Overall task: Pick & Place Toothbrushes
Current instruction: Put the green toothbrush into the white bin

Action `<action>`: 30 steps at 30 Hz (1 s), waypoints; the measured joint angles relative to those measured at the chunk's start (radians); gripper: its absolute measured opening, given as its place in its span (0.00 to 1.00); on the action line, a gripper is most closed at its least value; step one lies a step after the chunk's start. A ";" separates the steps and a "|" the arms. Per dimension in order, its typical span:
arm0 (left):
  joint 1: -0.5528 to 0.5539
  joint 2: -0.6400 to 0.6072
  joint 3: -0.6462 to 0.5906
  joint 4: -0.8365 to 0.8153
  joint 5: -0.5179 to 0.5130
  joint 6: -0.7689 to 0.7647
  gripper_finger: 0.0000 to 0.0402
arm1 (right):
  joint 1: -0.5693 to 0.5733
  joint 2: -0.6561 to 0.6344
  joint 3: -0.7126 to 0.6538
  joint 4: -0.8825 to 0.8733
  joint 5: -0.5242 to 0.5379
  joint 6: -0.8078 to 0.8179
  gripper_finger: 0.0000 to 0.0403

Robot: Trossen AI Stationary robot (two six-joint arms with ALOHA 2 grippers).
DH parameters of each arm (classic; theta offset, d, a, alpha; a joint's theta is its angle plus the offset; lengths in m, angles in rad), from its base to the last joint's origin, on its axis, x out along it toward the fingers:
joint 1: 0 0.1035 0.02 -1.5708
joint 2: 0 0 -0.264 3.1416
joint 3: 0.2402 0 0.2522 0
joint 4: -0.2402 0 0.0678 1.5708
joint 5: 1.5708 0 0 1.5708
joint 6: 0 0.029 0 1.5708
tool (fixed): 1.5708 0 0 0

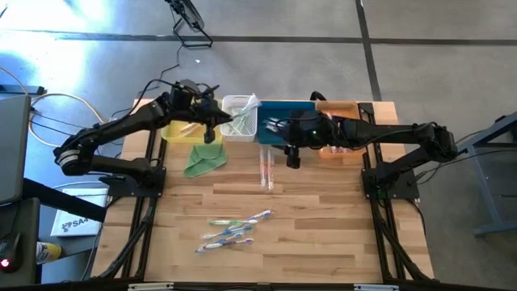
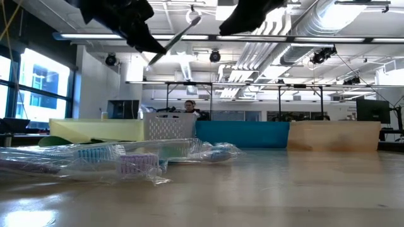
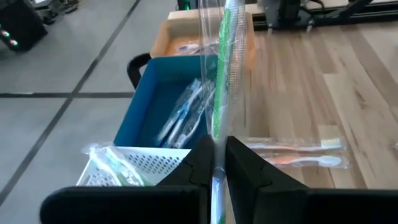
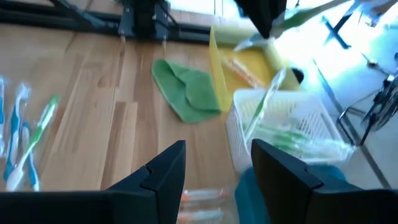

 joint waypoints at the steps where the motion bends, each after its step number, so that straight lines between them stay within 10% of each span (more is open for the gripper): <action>1: 0.014 0.000 0.000 0.000 0.019 0.008 0.05 | -0.002 0.000 0.000 0.010 -0.001 0.000 0.44; 12: 0.130 0.000 0.000 0.001 0.186 0.075 0.05 | -0.058 0.061 0.000 0.156 -0.161 0.060 0.44; 30: 0.128 -0.001 0.000 0.008 0.381 0.117 0.05 | -0.083 0.249 0.000 0.769 -0.086 0.114 0.44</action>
